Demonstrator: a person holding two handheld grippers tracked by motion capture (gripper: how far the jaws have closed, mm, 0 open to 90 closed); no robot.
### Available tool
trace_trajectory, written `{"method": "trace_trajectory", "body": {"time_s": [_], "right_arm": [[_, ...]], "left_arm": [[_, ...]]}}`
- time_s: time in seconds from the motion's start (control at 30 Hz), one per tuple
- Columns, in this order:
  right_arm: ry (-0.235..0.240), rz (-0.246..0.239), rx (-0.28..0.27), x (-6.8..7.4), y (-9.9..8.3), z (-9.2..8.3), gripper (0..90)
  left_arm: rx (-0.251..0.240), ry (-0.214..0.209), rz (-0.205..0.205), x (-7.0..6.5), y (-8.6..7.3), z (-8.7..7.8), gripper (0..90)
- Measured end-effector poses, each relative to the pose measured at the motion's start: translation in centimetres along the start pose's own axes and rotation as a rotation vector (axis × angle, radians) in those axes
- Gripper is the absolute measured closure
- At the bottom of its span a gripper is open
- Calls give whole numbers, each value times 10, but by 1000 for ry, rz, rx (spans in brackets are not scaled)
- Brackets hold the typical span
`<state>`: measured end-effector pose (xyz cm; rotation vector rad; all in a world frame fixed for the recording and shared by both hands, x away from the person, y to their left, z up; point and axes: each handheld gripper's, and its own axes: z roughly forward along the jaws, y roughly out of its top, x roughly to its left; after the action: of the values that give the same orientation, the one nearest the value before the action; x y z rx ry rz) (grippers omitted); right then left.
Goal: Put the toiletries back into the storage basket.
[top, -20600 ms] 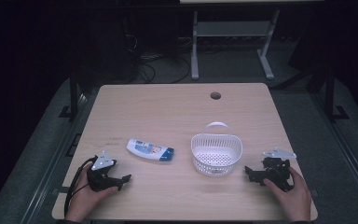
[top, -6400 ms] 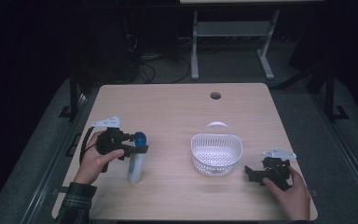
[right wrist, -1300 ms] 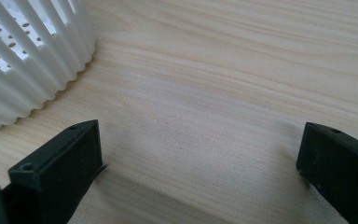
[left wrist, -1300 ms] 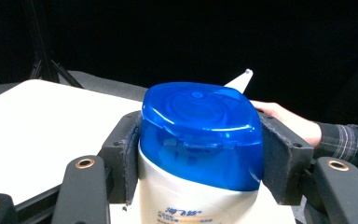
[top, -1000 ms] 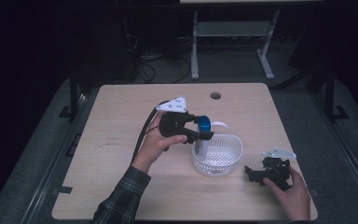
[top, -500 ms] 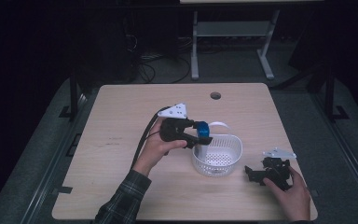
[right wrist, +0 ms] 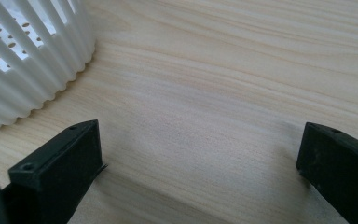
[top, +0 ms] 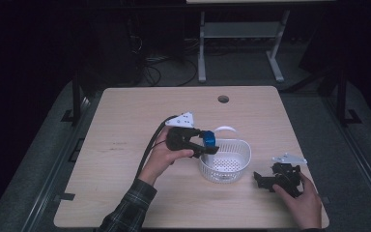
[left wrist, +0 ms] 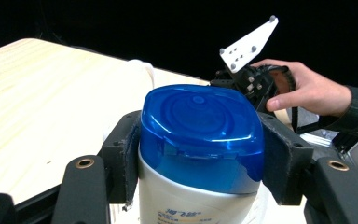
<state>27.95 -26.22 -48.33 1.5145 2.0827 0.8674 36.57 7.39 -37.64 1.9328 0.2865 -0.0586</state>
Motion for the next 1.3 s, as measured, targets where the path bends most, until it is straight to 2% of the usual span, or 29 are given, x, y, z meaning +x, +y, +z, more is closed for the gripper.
{"method": "trace_trajectory", "body": {"time_s": [0.23, 0.53, 0.6, 0.63, 0.73, 0.83, 0.93, 1.07, 1.17, 1.3], "right_arm": [[0, 0, 0, 0, 0, 0, 0], [0, 0, 1, 0, 0, 0, 0], [0, 0, 1, 0, 0, 0, 0], [0, 0, 1, 0, 0, 0, 0], [0, 0, 1, 0, 0, 0, 0], [-1, 0, 0, 0, 0, 0, 0], [0, -1, 0, 0, 0, 0, 0], [0, 0, 0, 0, 0, 0, 0], [1, 0, 0, 0, 0, 0, 0], [0, 0, 0, 0, 0, 0, 0]], "left_arm": [[12, 3, -7, 1, -6, 4, 381], [8, 3, 14, -2, -7, 5, 376], [1, 6, 7, -3, -8, 6, 373], [17, -5, 7, -3, -9, 6, 355], [29, 1, 11, -5, -9, 7, 323], [-3, 6, -5, -7, -6, 7, 308], [-28, 2, -1, -6, -3, 2, 301], [-36, 1, 3, -8, 4, -5, 292], [-42, 15, 17, -9, 9, -11, 287], [-48, 33, 14, -9, 13, -18, 279]]}}
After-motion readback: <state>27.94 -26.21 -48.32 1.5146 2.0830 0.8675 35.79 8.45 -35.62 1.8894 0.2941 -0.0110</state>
